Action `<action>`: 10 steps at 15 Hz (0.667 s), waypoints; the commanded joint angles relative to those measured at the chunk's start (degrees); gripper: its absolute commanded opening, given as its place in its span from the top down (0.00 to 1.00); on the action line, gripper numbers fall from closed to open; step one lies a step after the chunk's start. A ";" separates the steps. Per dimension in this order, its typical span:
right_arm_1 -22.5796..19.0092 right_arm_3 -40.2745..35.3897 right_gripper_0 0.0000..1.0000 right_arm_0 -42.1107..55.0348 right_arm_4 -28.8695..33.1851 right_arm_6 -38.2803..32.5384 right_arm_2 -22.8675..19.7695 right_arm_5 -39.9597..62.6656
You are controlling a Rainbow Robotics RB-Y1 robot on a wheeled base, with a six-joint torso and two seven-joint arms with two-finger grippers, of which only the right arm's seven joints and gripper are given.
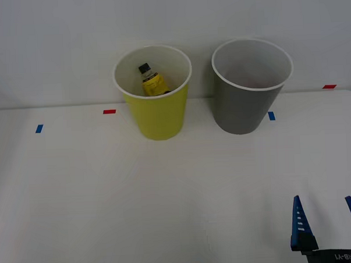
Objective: Put cans in the gray bin, plastic bottles in the light green bin
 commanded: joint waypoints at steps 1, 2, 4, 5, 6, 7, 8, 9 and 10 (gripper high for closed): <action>0.00 0.30 0.00 0.26 -0.31 1.03 -0.15 -2.29; 0.00 2.94 0.00 -0.35 -1.63 1.73 -0.32 -6.25; 0.00 9.71 0.00 -2.29 -5.76 7.36 -1.11 -14.25; 0.00 11.29 0.00 -3.17 -5.68 9.47 -1.99 -15.21; 0.00 11.29 0.00 -3.17 -4.80 9.64 -2.34 -15.21; 0.00 11.03 0.00 -2.90 -4.71 9.47 -2.26 -15.21; 0.00 10.76 0.00 -2.64 -4.62 9.20 -2.26 -15.21; 0.00 10.68 0.00 -2.46 -4.27 8.85 -2.52 -15.21; 0.00 10.41 0.00 -2.37 -3.65 8.33 -2.78 -15.21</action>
